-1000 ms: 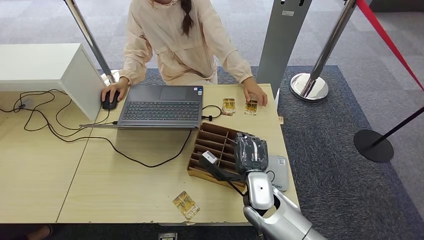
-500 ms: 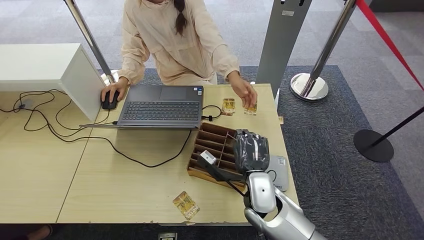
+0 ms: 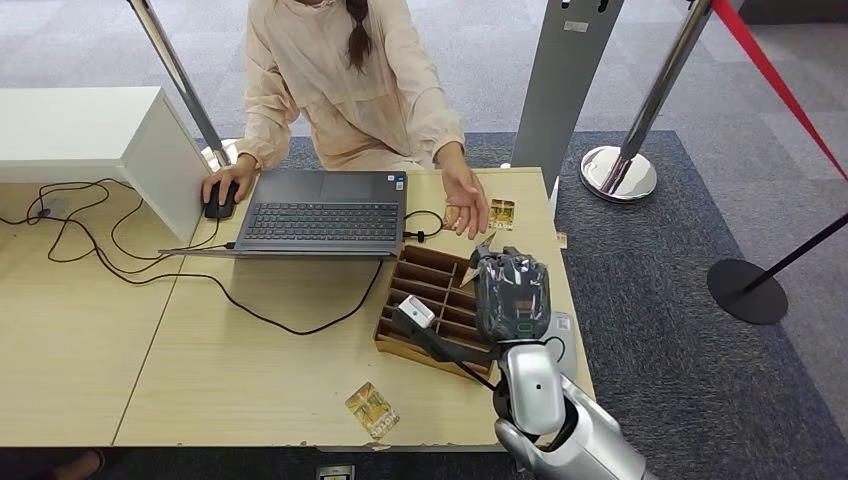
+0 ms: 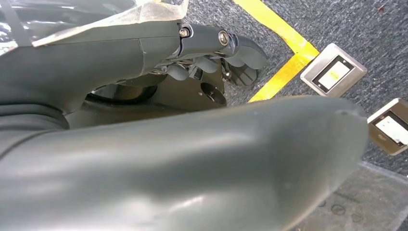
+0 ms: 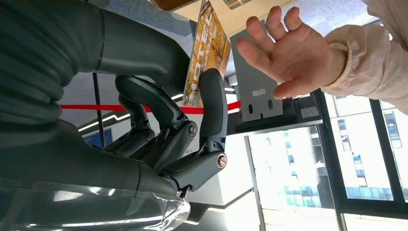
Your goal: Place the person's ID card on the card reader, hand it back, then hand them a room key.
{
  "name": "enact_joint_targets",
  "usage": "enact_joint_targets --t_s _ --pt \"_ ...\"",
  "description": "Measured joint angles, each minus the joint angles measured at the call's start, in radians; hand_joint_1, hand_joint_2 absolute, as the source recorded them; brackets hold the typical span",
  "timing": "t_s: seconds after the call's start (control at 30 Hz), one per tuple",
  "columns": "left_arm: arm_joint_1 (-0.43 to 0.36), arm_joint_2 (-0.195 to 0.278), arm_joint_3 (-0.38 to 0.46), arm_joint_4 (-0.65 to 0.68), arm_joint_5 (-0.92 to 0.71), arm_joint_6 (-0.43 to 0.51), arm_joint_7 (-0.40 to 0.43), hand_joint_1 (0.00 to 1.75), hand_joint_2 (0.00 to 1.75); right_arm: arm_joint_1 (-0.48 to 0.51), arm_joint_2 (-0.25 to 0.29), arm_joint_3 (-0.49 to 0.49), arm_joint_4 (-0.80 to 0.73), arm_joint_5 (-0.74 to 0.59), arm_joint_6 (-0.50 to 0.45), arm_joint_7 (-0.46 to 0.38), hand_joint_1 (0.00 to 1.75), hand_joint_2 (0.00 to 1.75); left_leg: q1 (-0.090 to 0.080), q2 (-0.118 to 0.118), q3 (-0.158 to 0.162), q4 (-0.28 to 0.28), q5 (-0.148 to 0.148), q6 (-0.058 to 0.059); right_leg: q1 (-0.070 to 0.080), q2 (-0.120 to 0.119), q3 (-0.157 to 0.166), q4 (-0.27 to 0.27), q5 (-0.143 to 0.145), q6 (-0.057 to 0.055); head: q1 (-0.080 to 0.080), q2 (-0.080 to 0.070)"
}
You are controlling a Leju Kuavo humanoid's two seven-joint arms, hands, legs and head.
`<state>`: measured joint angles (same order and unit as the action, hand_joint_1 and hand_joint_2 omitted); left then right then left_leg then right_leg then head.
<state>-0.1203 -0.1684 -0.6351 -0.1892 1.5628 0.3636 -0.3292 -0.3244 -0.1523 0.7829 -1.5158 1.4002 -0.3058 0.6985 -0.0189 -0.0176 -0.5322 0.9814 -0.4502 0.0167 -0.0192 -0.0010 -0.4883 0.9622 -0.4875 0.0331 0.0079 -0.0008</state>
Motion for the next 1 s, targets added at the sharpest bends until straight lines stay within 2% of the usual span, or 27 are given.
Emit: enact_joint_targets --t_s 0.13,0.27,0.47,0.83,0.97,1.0 --pt "-0.002 0.018 0.002 0.000 0.001 -0.057 0.064 0.00 0.00 0.000 -0.006 -0.011 -0.040 0.005 0.010 0.000 1.37 1.75 0.000 0.000 0.000 0.000 0.000 0.000 0.000 0.000 0.000 0.000 0.000 0.000 0.000 0.000" --pt "0.003 0.009 0.004 -0.007 0.007 -0.088 0.109 0.00 0.00 -0.001 -0.018 -0.029 -0.076 0.002 0.031 0.000 1.39 1.75 0.003 0.002 -0.002 0.001 0.000 0.000 0.002 0.000 -0.001 -0.001 0.001 0.000 0.002 0.000" --pt "0.004 0.008 0.007 -0.011 0.001 -0.099 0.124 0.00 0.00 -0.024 -0.033 -0.052 -0.099 -0.026 0.054 0.000 1.45 1.75 0.003 0.003 -0.003 0.001 -0.001 0.001 0.002 0.000 -0.001 -0.002 0.001 0.000 0.002 0.000" --pt "0.002 0.006 0.005 -0.012 -0.015 -0.103 0.134 0.00 0.00 -0.116 -0.047 -0.083 -0.084 -0.078 0.092 0.000 1.44 1.75 0.003 0.002 -0.003 0.001 -0.001 0.001 0.003 0.000 -0.001 -0.002 0.001 0.000 0.002 0.000" --pt "0.002 0.006 0.002 -0.012 -0.018 -0.108 0.139 0.00 0.00 -0.144 -0.046 -0.084 -0.065 -0.093 0.105 0.000 1.36 1.75 0.003 0.002 -0.003 0.001 -0.001 0.001 0.003 0.000 -0.001 -0.001 0.001 0.000 0.002 0.000" --pt "0.002 0.006 0.002 -0.012 -0.018 -0.109 0.140 0.00 0.00 -0.145 -0.046 -0.084 -0.064 -0.094 0.105 0.000 1.28 1.75 0.003 0.002 -0.003 0.001 -0.001 0.001 0.003 0.000 -0.001 -0.001 0.001 0.000 0.002 0.000"
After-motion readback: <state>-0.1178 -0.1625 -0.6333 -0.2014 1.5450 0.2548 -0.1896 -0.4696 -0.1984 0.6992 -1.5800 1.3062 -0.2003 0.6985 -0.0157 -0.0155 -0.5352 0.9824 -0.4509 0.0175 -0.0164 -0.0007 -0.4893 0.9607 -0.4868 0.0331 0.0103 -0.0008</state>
